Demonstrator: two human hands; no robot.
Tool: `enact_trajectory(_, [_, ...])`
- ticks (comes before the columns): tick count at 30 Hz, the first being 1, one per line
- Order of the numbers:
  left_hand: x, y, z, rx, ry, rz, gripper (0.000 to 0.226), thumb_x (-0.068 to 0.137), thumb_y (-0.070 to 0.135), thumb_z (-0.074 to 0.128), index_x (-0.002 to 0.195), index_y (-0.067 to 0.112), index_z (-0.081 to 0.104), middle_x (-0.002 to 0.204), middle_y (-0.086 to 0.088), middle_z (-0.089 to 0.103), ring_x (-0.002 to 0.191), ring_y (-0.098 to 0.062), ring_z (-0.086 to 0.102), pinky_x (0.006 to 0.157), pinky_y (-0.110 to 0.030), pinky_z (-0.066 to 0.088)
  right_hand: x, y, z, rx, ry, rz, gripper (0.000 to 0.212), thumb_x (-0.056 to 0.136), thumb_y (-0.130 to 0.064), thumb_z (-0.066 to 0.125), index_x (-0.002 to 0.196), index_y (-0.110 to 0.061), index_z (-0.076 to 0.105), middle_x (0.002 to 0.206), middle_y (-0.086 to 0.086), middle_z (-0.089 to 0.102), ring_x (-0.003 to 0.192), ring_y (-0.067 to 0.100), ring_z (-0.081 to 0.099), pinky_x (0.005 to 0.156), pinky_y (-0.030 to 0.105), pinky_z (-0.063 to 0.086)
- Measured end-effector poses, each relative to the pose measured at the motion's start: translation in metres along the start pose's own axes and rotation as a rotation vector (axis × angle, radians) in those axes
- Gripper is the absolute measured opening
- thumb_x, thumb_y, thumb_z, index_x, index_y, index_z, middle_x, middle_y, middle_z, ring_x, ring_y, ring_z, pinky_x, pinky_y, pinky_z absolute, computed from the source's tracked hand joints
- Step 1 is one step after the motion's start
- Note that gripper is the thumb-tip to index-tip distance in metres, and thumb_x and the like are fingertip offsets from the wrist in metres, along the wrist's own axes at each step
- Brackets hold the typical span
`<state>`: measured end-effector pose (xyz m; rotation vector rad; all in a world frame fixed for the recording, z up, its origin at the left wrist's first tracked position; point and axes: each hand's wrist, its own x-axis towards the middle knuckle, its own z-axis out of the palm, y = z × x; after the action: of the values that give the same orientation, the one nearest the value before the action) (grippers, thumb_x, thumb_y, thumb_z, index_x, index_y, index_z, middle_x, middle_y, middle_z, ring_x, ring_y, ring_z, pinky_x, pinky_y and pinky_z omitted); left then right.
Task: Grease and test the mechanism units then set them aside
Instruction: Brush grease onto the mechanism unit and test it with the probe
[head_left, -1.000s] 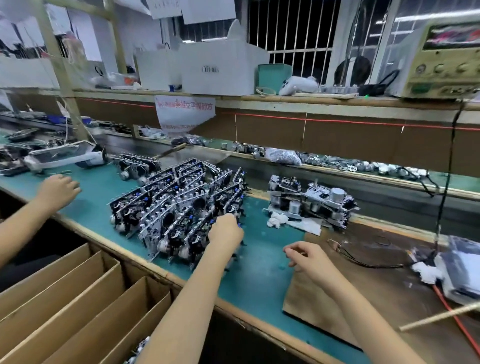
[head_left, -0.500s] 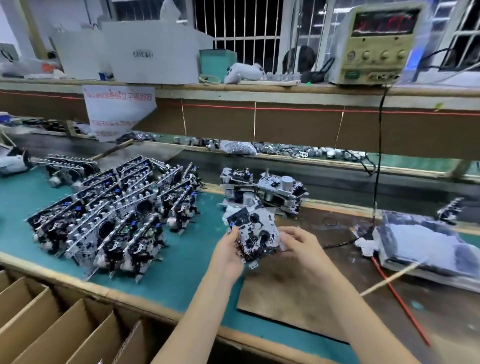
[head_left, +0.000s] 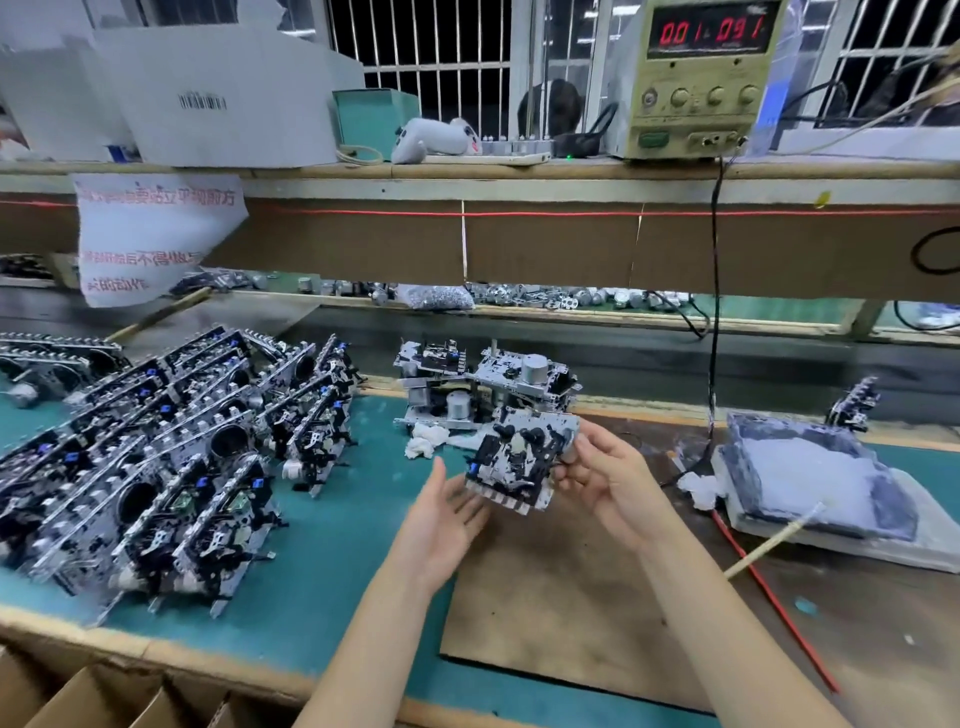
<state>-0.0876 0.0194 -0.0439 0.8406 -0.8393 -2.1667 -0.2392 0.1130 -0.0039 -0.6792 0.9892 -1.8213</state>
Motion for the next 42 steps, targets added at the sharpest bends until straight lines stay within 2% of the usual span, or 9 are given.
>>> enact_trajectory(5, [-0.003,0.003,-0.01,0.072,-0.091,0.049,0.024,0.081,0.018,0.056,0.093,0.003,0.071,0.095,-0.014,0.069,0.077,-0.021,0.067,0.058,-0.028,0.055,-0.003,0.001,-0.002,-0.023,-0.043,0.146,0.018,0.095,-0.003,0.04,0.102,-0.009,0.055,0.056,-0.001,0.056,0.043,0.005,0.054,0.039,0.015,0.044])
enact_trajectory(10, [-0.005,-0.004,-0.016,0.123,-0.103,0.149,0.026,0.078,0.014,0.054,0.072,0.003,0.077,0.078,-0.013,0.072,0.068,-0.019,0.069,0.06,-0.025,0.056,-0.001,0.005,-0.005,-0.254,0.041,0.178,0.026,0.099,-0.018,0.04,0.119,-0.01,0.054,0.093,-0.001,0.059,0.07,0.009,0.06,0.056,0.018,0.049])
enact_trajectory(14, [-0.007,-0.009,-0.011,0.202,-0.099,0.199,0.035,0.095,0.005,0.042,0.08,-0.001,0.072,0.085,-0.015,0.073,0.075,-0.018,0.071,0.065,-0.025,0.056,-0.005,0.01,-0.004,-0.848,0.098,-0.137,0.033,0.099,-0.034,0.034,0.131,-0.035,0.043,0.118,-0.03,0.044,0.106,-0.006,0.046,0.073,-0.001,0.035])
enact_trajectory(18, [-0.012,-0.015,-0.007,0.245,-0.081,0.187,0.031,0.098,0.005,0.038,0.092,-0.005,0.067,0.09,-0.014,0.074,0.082,-0.017,0.071,0.07,-0.026,0.054,-0.01,0.015,-0.008,-0.925,0.051,-0.262,0.032,0.097,-0.037,0.037,0.128,-0.044,0.035,0.116,-0.035,0.039,0.103,-0.029,0.037,0.079,-0.006,0.028])
enact_trajectory(23, [-0.019,-0.02,-0.001,0.348,-0.053,0.147,0.026,0.099,0.006,0.04,0.097,0.002,0.066,0.092,-0.005,0.075,0.091,-0.016,0.067,0.074,-0.025,0.05,-0.011,0.025,-0.02,-1.158,-0.007,-0.211,0.034,0.096,-0.032,0.045,0.129,-0.03,0.047,0.122,-0.014,0.05,0.111,0.003,0.047,0.088,0.016,0.031])
enact_trajectory(29, [-0.017,-0.026,-0.005,0.715,0.054,0.253,0.054,0.099,0.009,0.045,0.148,0.02,0.025,0.133,-0.004,0.048,0.12,-0.013,0.045,0.099,-0.022,0.03,-0.012,0.038,-0.033,-1.285,-0.007,-0.166,0.03,0.096,-0.02,0.045,0.124,-0.029,0.051,0.092,-0.011,0.054,0.063,-0.005,0.041,0.058,0.01,0.032])
enact_trajectory(34, [-0.015,-0.019,-0.013,1.256,-0.057,0.551,0.06,0.099,0.011,0.045,0.136,0.048,0.014,0.135,0.016,0.04,0.127,-0.006,0.038,0.09,-0.003,0.024,-0.008,0.037,-0.034,-1.424,-0.007,-0.247,0.031,0.096,-0.016,0.046,0.123,-0.025,0.054,0.124,-0.004,0.042,0.114,0.013,0.039,0.088,0.019,0.03])
enact_trajectory(38, [-0.007,-0.011,-0.023,1.58,0.011,0.649,0.054,0.099,0.027,0.044,0.147,0.035,0.019,0.157,0.0,0.017,0.143,-0.014,0.018,0.111,-0.025,0.016,-0.002,0.035,-0.031,-1.471,-0.044,-0.22,0.034,0.097,-0.013,0.042,0.128,-0.021,0.054,0.125,-0.002,0.047,0.117,0.017,0.04,0.093,0.024,0.035])
enact_trajectory(42, [-0.002,-0.005,-0.029,1.519,-0.111,0.673,0.054,0.098,0.029,0.047,0.146,0.033,0.022,0.151,0.012,0.026,0.141,-0.005,0.018,0.108,-0.012,0.009,0.0,0.035,-0.033,-1.457,-0.055,-0.203,0.035,0.097,-0.013,0.041,0.129,-0.021,0.053,0.126,-0.003,0.048,0.116,0.017,0.042,0.095,0.027,0.036])
